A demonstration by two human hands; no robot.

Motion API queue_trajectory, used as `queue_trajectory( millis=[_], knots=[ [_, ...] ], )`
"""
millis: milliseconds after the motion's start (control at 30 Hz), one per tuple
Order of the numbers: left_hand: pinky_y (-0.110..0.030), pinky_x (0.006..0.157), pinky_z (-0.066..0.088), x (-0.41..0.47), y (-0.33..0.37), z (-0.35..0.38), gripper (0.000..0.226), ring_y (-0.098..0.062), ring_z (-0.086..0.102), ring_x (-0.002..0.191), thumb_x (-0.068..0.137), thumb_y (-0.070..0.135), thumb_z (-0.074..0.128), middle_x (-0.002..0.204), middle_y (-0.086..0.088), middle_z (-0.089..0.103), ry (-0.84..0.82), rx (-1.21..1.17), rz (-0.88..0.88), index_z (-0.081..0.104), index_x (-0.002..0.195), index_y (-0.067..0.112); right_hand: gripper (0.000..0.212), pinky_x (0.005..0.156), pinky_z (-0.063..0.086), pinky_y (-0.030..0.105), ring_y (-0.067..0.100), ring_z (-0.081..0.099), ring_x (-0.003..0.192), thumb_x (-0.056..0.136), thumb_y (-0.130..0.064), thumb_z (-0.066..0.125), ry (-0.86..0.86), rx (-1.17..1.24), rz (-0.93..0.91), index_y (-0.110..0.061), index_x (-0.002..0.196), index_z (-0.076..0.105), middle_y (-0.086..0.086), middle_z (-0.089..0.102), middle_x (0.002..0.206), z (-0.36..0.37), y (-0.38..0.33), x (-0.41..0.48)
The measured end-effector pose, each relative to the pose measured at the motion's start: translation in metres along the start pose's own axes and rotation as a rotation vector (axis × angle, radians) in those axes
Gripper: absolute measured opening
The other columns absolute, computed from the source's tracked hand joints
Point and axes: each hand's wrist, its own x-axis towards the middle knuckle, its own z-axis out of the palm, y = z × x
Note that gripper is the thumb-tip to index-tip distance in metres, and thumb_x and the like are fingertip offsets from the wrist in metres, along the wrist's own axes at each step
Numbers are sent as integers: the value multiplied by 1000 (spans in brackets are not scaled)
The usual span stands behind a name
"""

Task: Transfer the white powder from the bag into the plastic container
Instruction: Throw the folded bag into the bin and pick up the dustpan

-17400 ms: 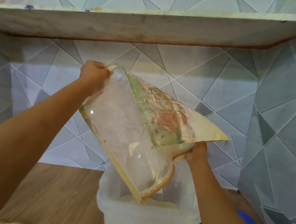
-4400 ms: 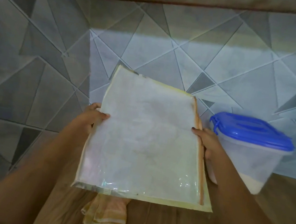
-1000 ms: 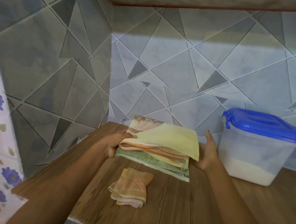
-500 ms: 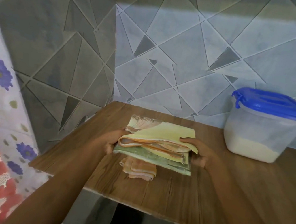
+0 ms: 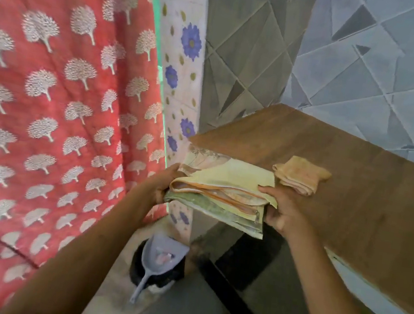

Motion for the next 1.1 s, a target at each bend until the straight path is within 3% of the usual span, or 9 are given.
queue_trajectory(
  millis=[133, 233, 367, 467, 567, 667, 800, 967, 1100],
  knots=[
    [-27, 61, 56, -52, -36, -54, 20, -18, 68, 65, 94, 15, 50, 83, -9, 70, 146, -43, -48, 55, 112, 12, 12, 69, 50, 35, 23, 62, 77, 89, -17, 57, -66, -22, 71, -12, 98, 63, 4, 72, 68, 36, 55, -4],
    [-41, 84, 52, -72, -60, -93, 53, -29, 64, 92, 82, 38, 60, 110, -16, 65, 150, -95, -165, 53, 128, 10, 15, 70, 49, 36, 24, 62, 79, 91, -25, 55, -103, 9, 104, -14, 91, 64, 5, 74, 67, 61, 91, -4],
    [-31, 58, 60, -83, -87, -136, 33, -20, 69, 69, 85, 22, 60, 97, -13, 68, 228, -142, -138, 56, 117, 15, 25, 73, 51, 34, 23, 62, 89, 89, -32, 56, -1, 13, 135, -14, 106, 63, 9, 66, 102, 86, 137, 15],
    [-34, 59, 60, -70, -111, -178, 30, -25, 68, 73, 91, 3, 52, 113, -22, 60, 303, -143, -114, 53, 116, 19, 39, 91, 44, 36, 24, 61, 101, 92, -30, 52, 74, 32, 174, -10, 126, 52, 10, 61, 121, 103, 170, 41],
    [-35, 62, 61, -44, -127, -221, 43, -31, 64, 85, 88, 1, 55, 120, -24, 58, 363, -126, -193, 45, 128, 14, 38, 106, 34, 38, 28, 50, 124, 96, -28, 45, 164, 21, 207, -8, 128, 51, 11, 55, 134, 123, 203, 73],
    [-30, 53, 59, -15, -140, -256, 40, -29, 63, 81, 88, -2, 53, 103, -16, 63, 348, -101, -242, 46, 124, 13, 37, 109, 32, 40, 29, 46, 129, 99, -25, 39, 268, 14, 247, -7, 129, 49, 14, 51, 139, 142, 236, 108],
    [-33, 59, 60, 30, -165, -292, 40, -24, 69, 77, 86, -2, 55, 108, -13, 65, 331, -110, -300, 51, 122, 14, 37, 109, 33, 38, 28, 45, 130, 101, -20, 33, 354, -5, 332, -5, 133, 44, 13, 49, 138, 155, 282, 146],
    [-30, 55, 60, 85, -230, -314, 26, -21, 66, 78, 90, 1, 52, 101, -8, 65, 355, -140, -364, 59, 98, 25, 39, 101, 39, 38, 29, 53, 120, 96, -21, 48, 457, -171, 476, -6, 131, 47, 15, 54, 132, 146, 371, 202],
    [-16, 35, 47, 123, -306, -328, 24, -18, 58, 77, 96, 6, 42, 96, 0, 59, 445, -97, -378, 46, 112, 22, 51, 96, 42, 35, 28, 52, 121, 88, -21, 61, 432, -330, 549, -5, 133, 45, 16, 52, 134, 136, 452, 250]
  ],
)
